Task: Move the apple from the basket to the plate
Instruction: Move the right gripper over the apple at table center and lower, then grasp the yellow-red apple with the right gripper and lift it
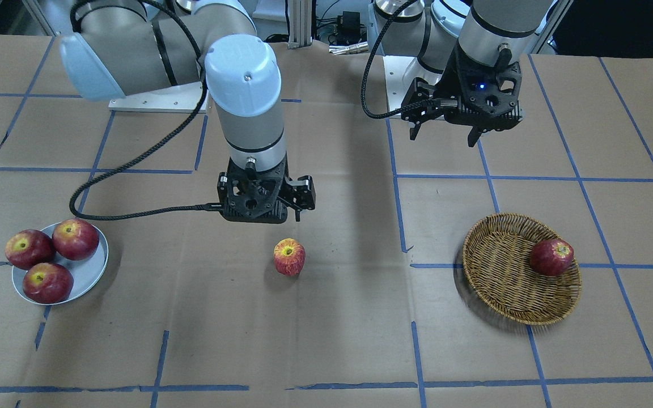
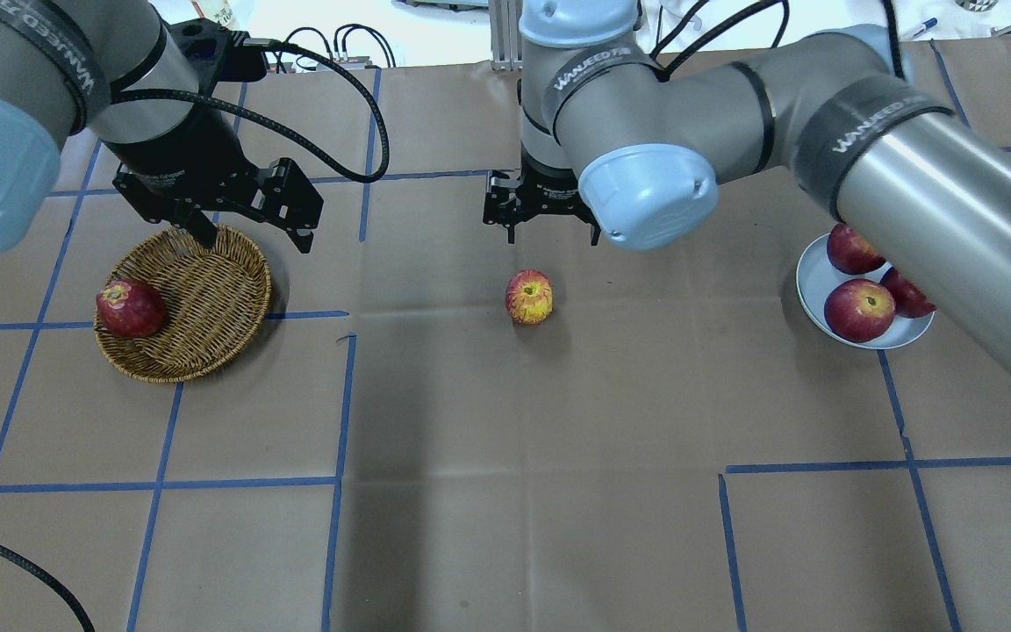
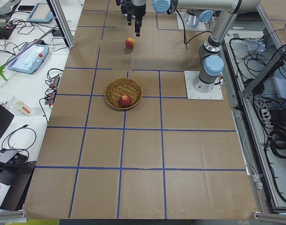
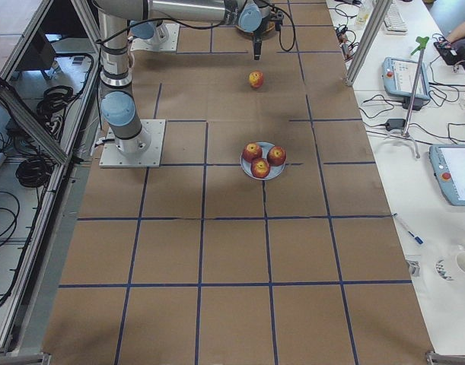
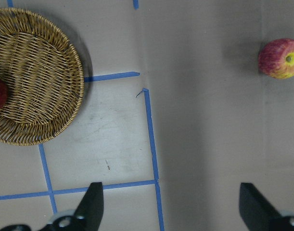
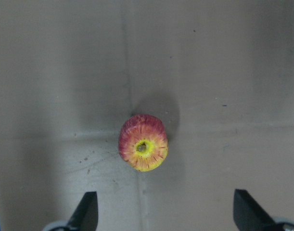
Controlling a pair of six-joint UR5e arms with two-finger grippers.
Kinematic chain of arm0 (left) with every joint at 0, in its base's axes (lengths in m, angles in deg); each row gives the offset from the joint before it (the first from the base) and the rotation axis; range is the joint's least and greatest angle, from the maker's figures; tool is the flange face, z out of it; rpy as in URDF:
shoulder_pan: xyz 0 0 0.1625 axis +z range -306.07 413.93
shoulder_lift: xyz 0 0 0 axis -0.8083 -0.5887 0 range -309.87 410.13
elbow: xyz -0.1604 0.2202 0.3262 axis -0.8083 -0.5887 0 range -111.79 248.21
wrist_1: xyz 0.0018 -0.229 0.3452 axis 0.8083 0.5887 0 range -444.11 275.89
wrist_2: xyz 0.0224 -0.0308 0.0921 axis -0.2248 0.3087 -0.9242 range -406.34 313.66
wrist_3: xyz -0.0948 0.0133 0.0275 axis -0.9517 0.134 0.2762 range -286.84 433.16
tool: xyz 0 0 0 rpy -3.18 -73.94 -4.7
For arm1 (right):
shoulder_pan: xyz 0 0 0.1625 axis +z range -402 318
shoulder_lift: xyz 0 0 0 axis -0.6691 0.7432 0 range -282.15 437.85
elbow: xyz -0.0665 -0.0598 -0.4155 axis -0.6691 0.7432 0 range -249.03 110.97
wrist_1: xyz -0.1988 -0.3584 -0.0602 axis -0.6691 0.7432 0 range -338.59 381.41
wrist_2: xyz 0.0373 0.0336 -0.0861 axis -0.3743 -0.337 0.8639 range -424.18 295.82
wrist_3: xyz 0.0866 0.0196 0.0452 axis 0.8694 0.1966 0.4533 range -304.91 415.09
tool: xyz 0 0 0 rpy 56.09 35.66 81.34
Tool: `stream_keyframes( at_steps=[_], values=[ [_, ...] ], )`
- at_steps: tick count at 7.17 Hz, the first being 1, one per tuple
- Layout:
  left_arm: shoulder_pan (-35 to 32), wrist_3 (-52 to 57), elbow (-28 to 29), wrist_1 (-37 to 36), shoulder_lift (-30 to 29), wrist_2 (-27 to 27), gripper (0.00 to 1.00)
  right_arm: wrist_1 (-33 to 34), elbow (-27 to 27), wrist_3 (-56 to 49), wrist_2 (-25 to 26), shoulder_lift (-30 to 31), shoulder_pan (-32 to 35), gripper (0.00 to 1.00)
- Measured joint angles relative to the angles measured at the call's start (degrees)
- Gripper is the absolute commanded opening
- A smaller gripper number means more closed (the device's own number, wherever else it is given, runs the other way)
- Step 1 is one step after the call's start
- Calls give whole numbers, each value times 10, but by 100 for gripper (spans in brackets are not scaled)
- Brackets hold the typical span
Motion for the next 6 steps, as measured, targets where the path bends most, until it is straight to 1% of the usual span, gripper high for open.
stream_keyframes(
  at_steps=[2,4,6],
  values=[
    [-1,4,0,1,-3,-2,99,47,-4,15,2,-48,11,100],
    [-4,5,0,1,-7,-9,99,77,-11,15,3,-80,18,100],
    [-6,8,0,1,-11,-14,99,115,-29,10,3,-110,18,100]
  ],
)
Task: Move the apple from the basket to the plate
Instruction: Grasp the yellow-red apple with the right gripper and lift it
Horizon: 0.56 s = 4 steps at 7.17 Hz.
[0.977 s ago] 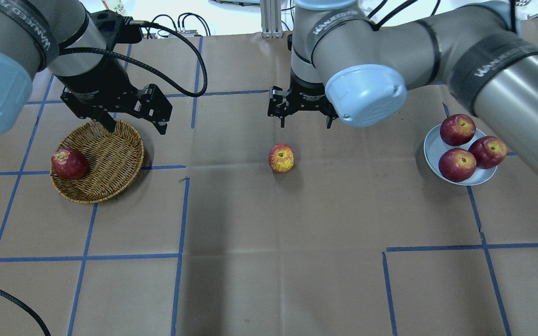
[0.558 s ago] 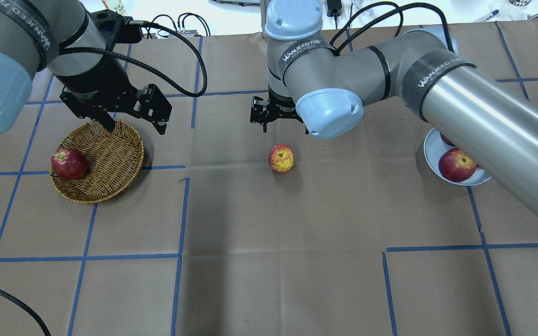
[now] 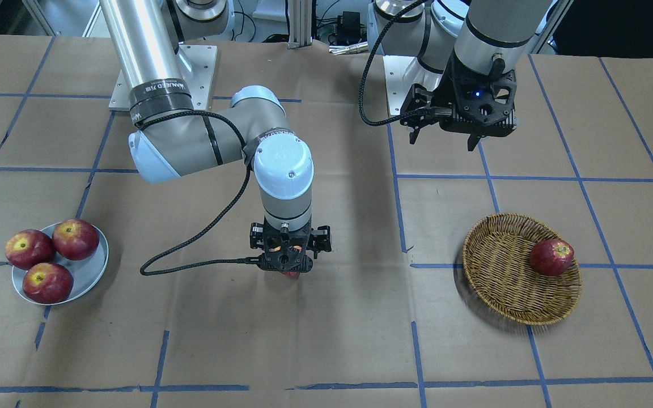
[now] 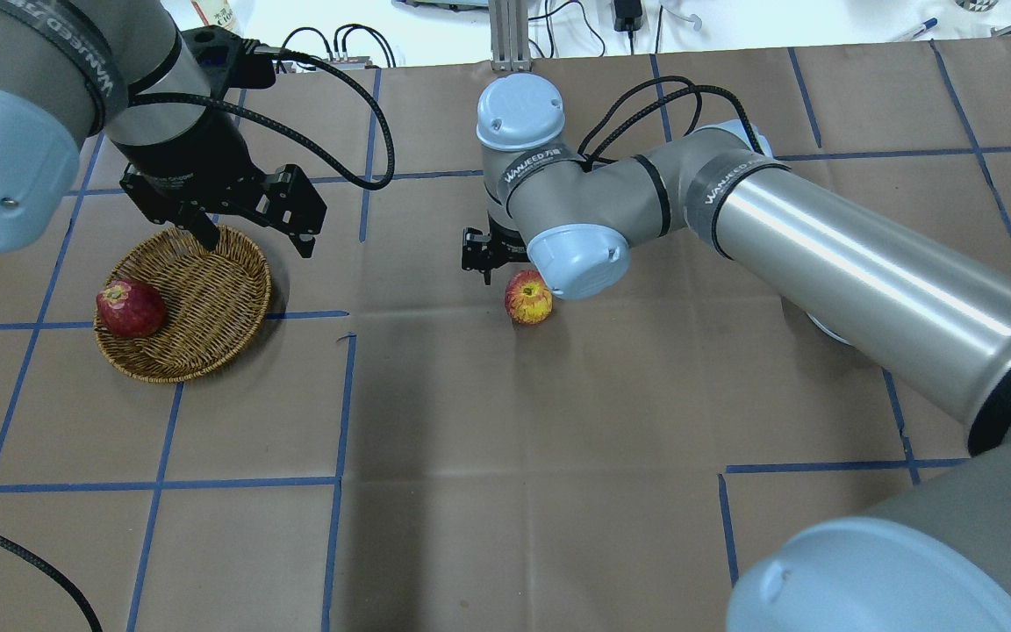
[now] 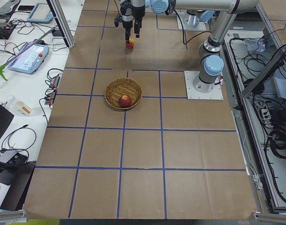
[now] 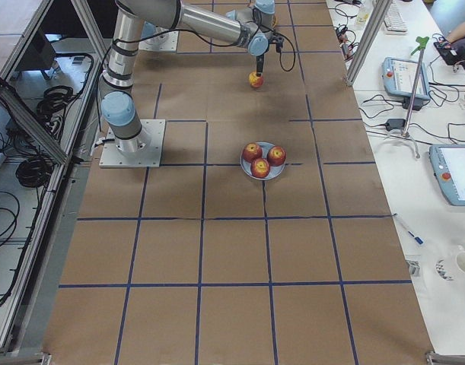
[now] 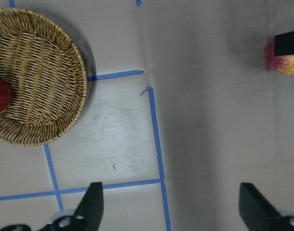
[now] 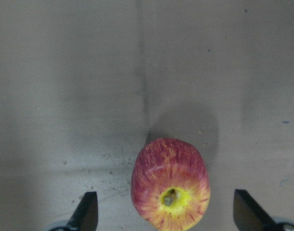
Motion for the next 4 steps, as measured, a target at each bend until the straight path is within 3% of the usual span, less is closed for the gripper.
stream_keyframes(
  at_steps=[1,3,4],
  values=[
    [0,12,0,-3,-2,-1,99,18,-8,-2,1,-10,0,99],
    [-1,34,1,-17,-3,-15,99,27,-17,-5,2,-16,-1,49],
    [-1,35,1,-21,-3,-35,99,28,-18,-5,2,-18,-2,41]
  ],
)
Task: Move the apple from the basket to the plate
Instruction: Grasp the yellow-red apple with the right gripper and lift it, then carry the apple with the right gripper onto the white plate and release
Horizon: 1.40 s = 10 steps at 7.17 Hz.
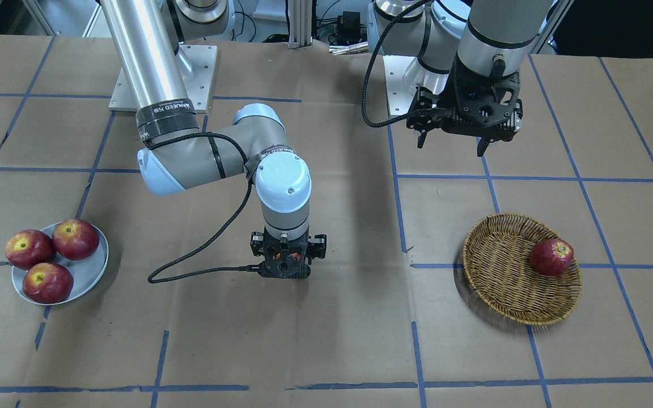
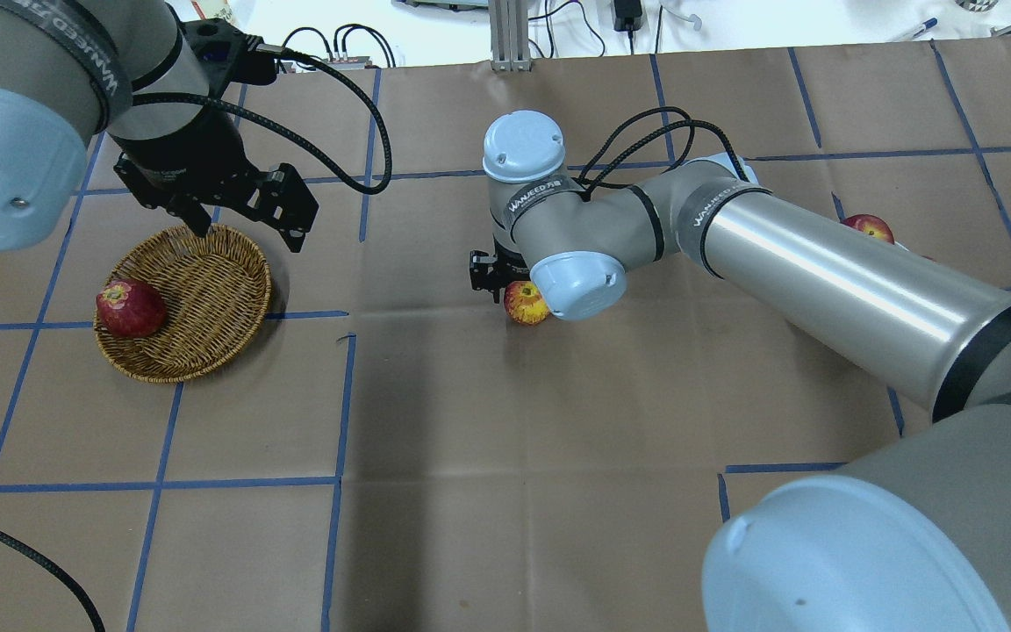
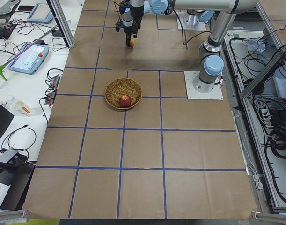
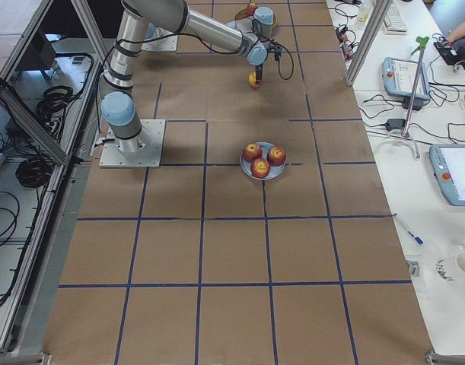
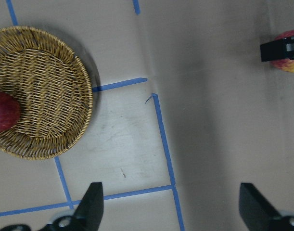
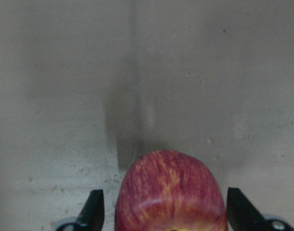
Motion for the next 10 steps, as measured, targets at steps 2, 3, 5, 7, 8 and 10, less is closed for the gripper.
stream_keyframes(
  at_steps=[2,3,5,7,8,10],
  values=[
    [1,-2,0,-3,-1,-11,99,-2,7,-1,8,6,-4,41],
    [1,-3,-1,-3,-1,-3,99,-11,14,-3,13,20,-9,41],
    [1,-3,-1,-2,-1,15,99,-83,20,-65,28,89,-50,41],
    [-1,-6,-1,1,3,18,99,-164,14,-208,34,157,-156,41],
    [-3,-7,-1,5,9,18,99,-182,-1,-295,34,179,-221,41],
    [-8,-8,-1,11,13,18,99,-191,-32,-446,29,194,-347,41]
  ],
)
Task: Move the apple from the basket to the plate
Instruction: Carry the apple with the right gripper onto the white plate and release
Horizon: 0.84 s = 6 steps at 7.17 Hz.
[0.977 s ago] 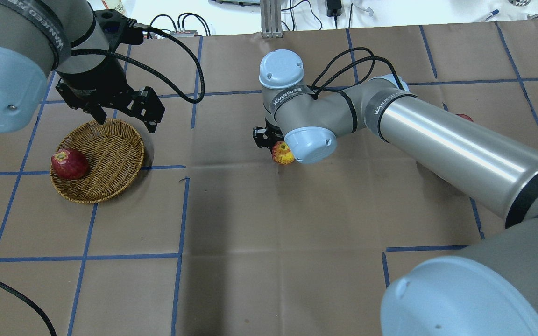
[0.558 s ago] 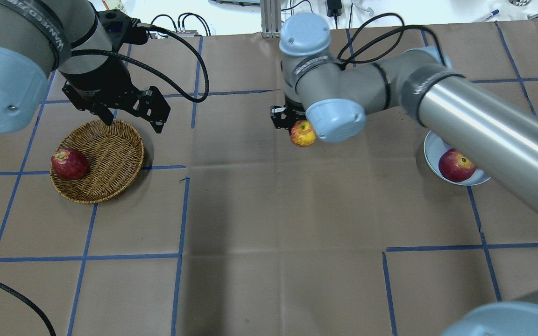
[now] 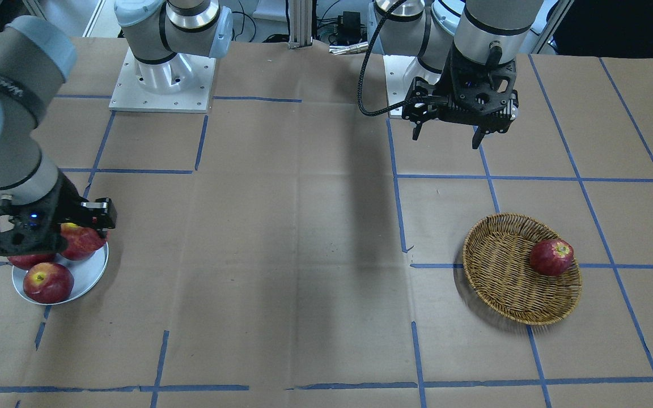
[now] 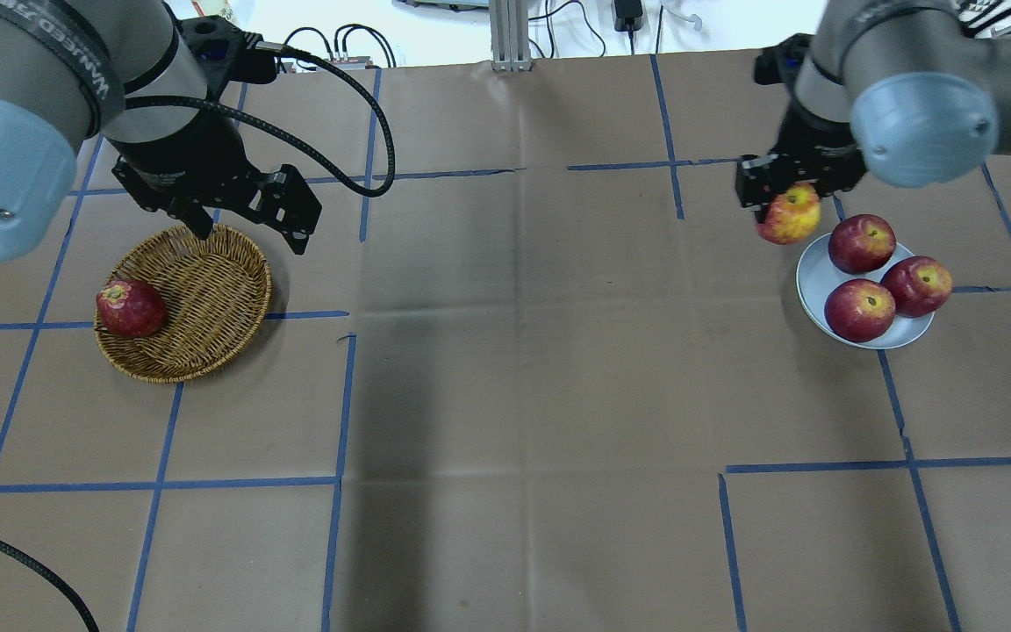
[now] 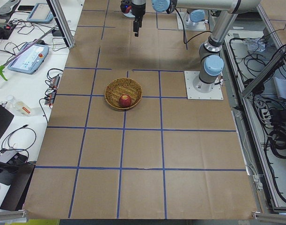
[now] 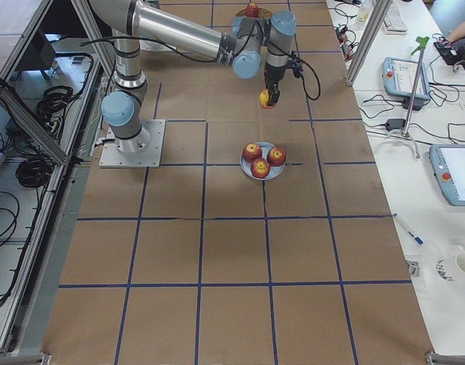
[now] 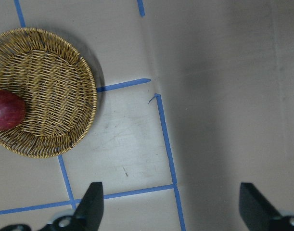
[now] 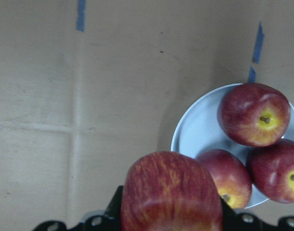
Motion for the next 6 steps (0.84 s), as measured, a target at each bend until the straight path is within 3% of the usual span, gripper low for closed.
stream_keyframes(
  at_steps=[2,6],
  values=[
    [-15,0,-5,1,5,0,99,7,-18,-108,-3,-6,-89,41],
    [-23,1,-29,0,20,-1,99,24,-32,-139,-4,-47,-118,42]
  ],
)
